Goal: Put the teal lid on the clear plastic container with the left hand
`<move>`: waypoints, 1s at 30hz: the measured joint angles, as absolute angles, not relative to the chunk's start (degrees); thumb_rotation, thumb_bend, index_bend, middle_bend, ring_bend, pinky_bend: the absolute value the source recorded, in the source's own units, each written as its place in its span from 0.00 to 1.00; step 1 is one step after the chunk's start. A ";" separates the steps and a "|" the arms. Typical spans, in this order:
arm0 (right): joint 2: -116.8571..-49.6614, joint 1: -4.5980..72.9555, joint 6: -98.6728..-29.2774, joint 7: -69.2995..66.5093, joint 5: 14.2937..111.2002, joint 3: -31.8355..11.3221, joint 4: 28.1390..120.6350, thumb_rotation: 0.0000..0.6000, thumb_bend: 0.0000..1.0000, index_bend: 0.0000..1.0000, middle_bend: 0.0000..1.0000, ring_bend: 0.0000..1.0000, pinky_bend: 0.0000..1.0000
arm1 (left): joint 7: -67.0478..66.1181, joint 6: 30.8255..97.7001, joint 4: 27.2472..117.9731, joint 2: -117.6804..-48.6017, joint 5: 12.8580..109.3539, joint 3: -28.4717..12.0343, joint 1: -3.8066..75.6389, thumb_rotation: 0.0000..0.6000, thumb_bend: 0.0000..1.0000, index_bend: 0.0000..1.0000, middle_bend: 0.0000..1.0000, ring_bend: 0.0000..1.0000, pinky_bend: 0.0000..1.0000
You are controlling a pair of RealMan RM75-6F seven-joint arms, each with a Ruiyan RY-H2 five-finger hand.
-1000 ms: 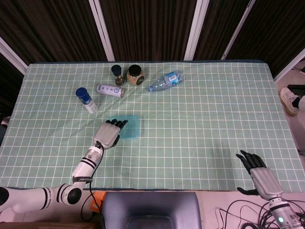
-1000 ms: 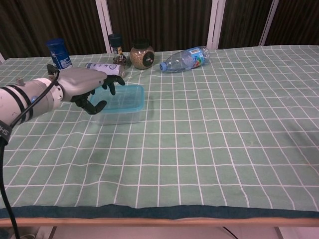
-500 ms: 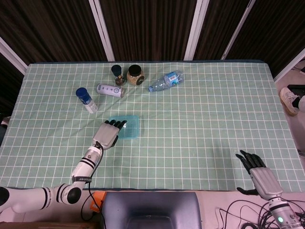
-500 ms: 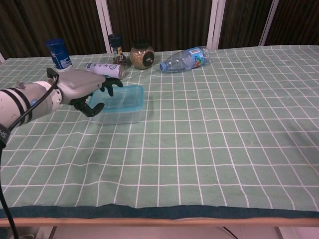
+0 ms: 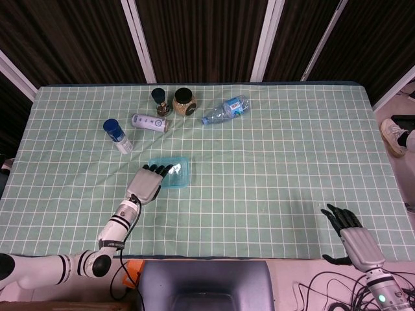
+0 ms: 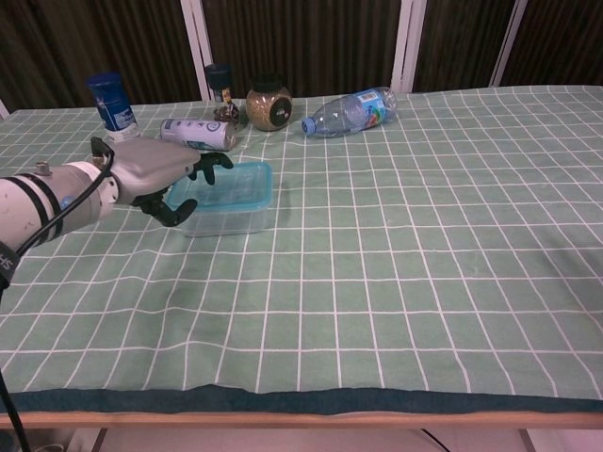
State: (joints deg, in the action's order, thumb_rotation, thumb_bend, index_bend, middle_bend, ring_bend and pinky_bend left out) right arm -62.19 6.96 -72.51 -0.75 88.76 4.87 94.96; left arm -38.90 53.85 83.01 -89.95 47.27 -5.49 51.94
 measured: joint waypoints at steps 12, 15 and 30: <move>-62.18 6.85 -72.72 -0.63 88.87 4.91 94.99 1.00 0.29 0.00 0.00 0.00 0.00 | -36.31 58.99 88.72 -86.33 55.81 -6.20 50.50 1.00 0.58 0.09 0.25 0.21 0.27; -62.25 6.88 -72.63 -0.49 88.97 4.99 95.01 1.00 0.29 0.00 0.00 0.00 0.00 | -36.36 59.86 92.35 -84.25 56.63 -5.56 49.50 1.00 0.58 0.08 0.26 0.23 0.28; -62.29 6.95 -72.47 -0.20 88.96 5.04 95.18 1.00 0.29 0.00 0.00 0.00 0.00 | -38.66 60.49 92.48 -84.77 58.76 -1.96 46.36 1.00 0.58 0.07 0.26 0.23 0.28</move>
